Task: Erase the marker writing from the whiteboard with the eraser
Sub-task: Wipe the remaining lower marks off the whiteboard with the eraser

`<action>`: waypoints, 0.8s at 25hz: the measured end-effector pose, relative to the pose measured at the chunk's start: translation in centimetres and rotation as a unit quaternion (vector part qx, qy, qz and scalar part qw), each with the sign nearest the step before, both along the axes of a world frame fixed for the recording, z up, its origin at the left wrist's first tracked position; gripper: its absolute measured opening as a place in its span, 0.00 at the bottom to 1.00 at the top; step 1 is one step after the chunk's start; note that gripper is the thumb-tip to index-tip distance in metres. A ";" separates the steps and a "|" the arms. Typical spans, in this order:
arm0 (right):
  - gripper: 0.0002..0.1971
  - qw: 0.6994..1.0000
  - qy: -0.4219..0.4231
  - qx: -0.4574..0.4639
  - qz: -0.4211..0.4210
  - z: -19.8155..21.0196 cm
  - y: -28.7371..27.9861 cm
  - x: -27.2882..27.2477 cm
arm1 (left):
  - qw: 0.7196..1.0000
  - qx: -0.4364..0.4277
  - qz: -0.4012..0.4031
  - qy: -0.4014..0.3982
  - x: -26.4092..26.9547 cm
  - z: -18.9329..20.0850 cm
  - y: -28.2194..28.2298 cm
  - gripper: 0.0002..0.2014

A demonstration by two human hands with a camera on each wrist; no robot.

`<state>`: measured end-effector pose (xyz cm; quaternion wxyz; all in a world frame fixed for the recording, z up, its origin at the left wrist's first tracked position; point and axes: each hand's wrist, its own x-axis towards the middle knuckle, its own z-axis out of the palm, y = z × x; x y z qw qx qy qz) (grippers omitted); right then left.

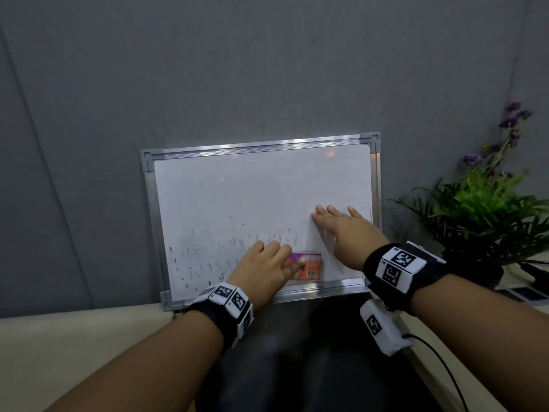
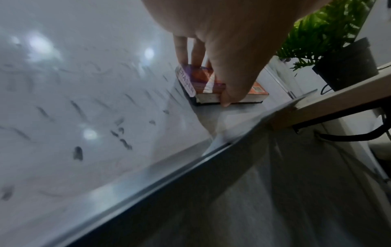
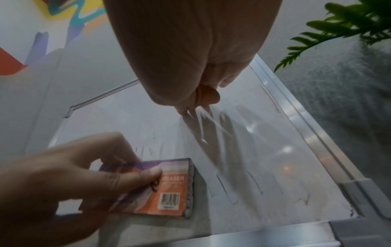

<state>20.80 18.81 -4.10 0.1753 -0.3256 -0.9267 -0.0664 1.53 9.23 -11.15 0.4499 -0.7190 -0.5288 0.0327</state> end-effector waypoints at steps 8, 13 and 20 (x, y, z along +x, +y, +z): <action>0.41 1.000 0.012 -0.001 -0.004 0.0 -0.2 -0.3 | 0.994 0.089 0.028 -0.059 -1.9 3.2 -0.7 0.29; 0.39 1.000 0.005 -0.001 -0.012 0.0 -0.4 -0.3 | 1.000 -0.008 0.026 -0.002 -2.9 -0.2 -2.5 0.29; 0.39 1.000 0.008 0.001 -0.013 -0.1 -0.3 -0.4 | 0.986 0.123 0.058 -0.094 -3.5 4.2 -2.0 0.32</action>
